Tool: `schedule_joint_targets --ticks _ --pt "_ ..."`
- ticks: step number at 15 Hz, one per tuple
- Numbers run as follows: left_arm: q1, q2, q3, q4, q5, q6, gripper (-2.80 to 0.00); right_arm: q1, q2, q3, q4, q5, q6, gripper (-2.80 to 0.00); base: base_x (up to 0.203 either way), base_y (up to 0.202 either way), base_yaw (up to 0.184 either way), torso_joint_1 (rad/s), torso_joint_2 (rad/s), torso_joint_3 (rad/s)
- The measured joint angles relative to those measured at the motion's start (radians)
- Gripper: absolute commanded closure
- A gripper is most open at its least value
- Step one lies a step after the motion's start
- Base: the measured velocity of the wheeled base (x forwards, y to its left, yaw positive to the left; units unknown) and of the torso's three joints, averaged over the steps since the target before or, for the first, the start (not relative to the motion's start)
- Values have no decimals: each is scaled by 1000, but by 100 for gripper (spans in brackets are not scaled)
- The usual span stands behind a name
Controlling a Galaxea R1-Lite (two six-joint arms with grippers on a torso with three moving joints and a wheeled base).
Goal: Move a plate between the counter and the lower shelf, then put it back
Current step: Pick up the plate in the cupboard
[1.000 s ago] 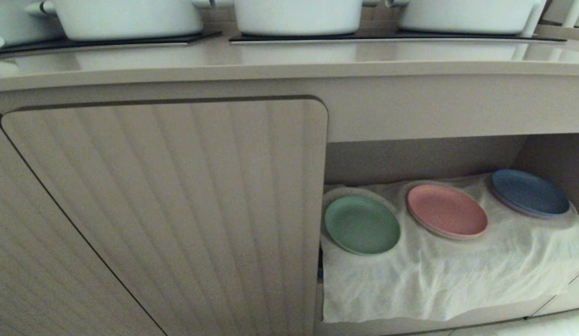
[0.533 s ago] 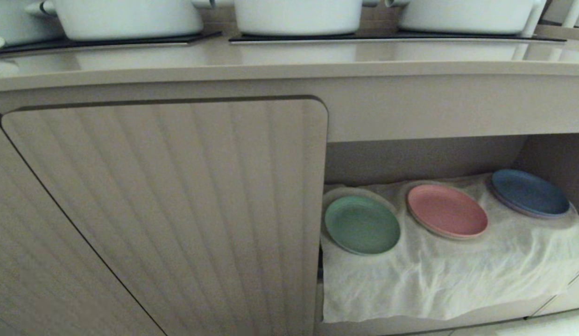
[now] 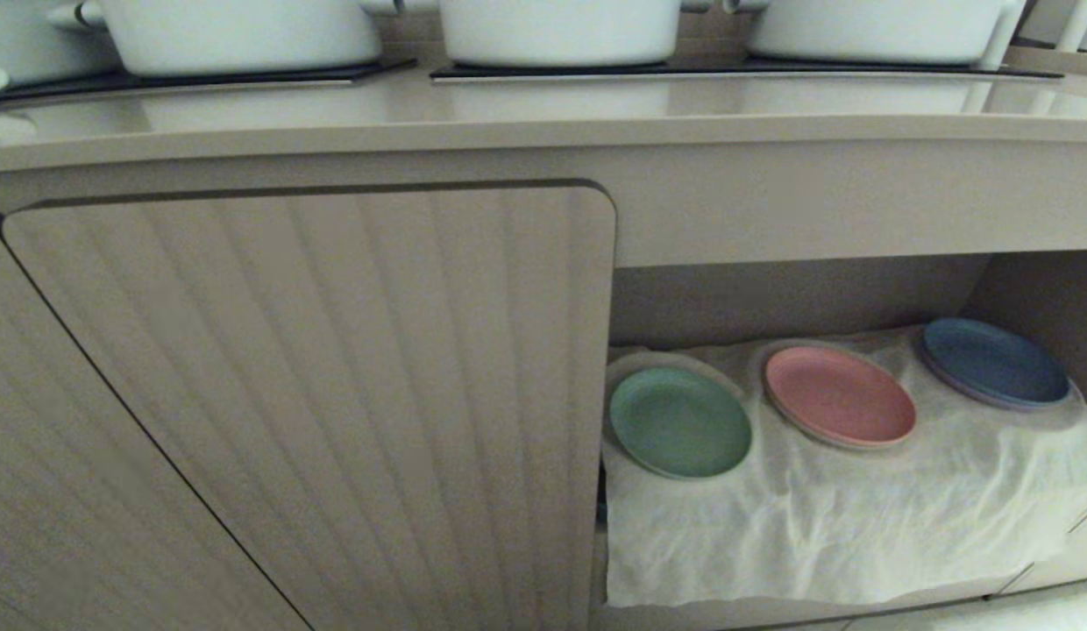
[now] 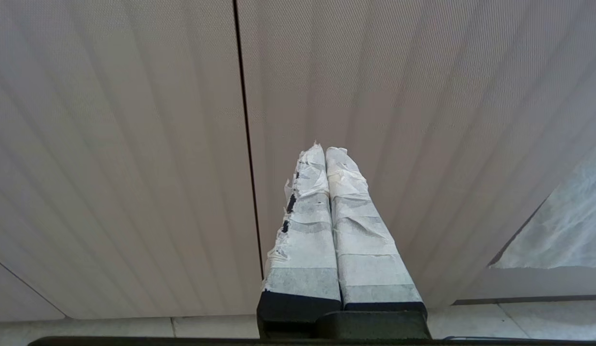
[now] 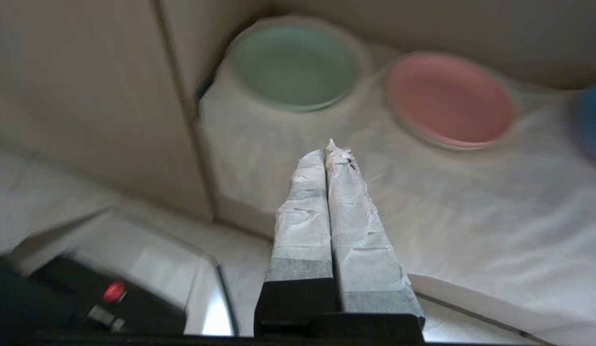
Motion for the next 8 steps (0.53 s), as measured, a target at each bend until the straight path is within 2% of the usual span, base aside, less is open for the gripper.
schedule_joint_targets --ticks 3,8 --pt "0 0 0 0 0 0 0 0 119 3 -5 74 -32 0 0 0 0 0 0 0" --pt "0 0 0 0 0 0 0 7 419 13 -99 83 -68 0 0 0 0 0 0 0"
